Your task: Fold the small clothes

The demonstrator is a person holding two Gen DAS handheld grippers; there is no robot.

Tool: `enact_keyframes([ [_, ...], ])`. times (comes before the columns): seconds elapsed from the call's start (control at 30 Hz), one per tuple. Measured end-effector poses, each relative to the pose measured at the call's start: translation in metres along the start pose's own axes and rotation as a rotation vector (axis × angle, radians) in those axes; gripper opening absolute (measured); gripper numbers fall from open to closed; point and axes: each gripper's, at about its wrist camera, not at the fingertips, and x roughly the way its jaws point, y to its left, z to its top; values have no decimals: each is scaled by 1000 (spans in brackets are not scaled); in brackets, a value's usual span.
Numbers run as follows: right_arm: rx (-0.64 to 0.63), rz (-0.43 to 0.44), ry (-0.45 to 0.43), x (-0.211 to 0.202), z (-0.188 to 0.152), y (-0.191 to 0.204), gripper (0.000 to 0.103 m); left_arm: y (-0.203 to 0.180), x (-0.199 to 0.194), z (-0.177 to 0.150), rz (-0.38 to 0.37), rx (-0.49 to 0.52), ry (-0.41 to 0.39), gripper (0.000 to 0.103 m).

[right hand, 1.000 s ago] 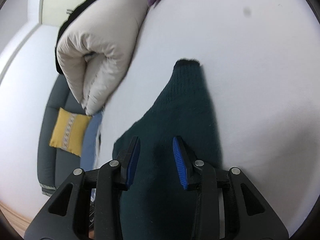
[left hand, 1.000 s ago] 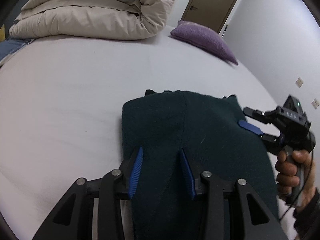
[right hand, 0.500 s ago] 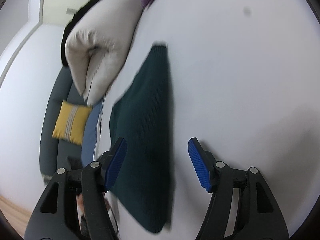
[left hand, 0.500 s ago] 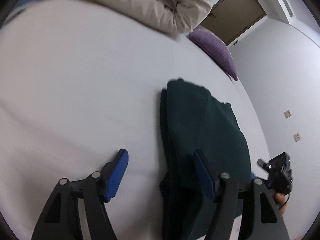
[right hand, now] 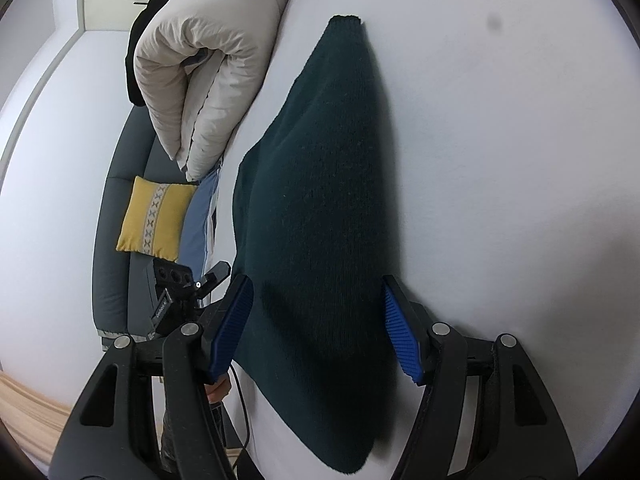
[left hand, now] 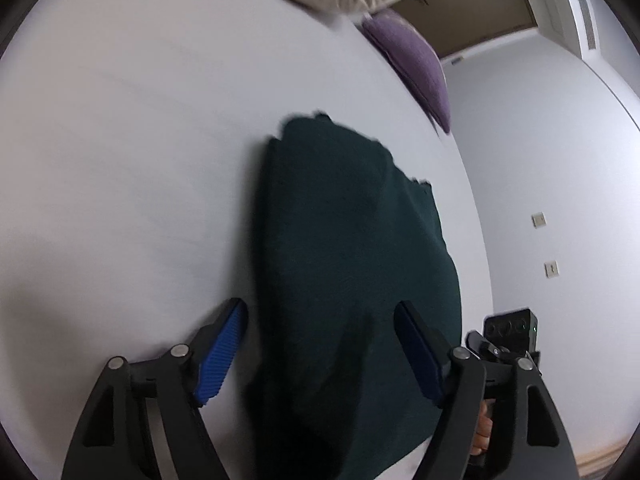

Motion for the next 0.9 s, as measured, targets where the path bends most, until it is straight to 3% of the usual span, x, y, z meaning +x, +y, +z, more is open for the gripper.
enact_keyframes([
  [0.1, -14, -27, 22, 7, -3, -1, 64, -6, 9, 3, 7, 1, 16, 74],
  [0.27, -52, -98, 28, 19, -5, 11, 52, -7, 20, 2, 25, -18, 38, 34],
  [0.33, -65, -115, 20, 15, -11, 13, 46, -8, 18, -1, 20, -10, 37, 30],
  [0.47, -101, -132, -2, -2, -25, 26, 39, -27, 4, -14, 43, 38, 23, 26],
  [0.63, -184, -160, -19, -40, -59, 61, 39, -61, -22, -61, 58, 124, 7, 26],
  [0.9, -260, -171, -32, -108, -163, 79, 39, -92, -54, -156, 77, 227, 10, 26],
])
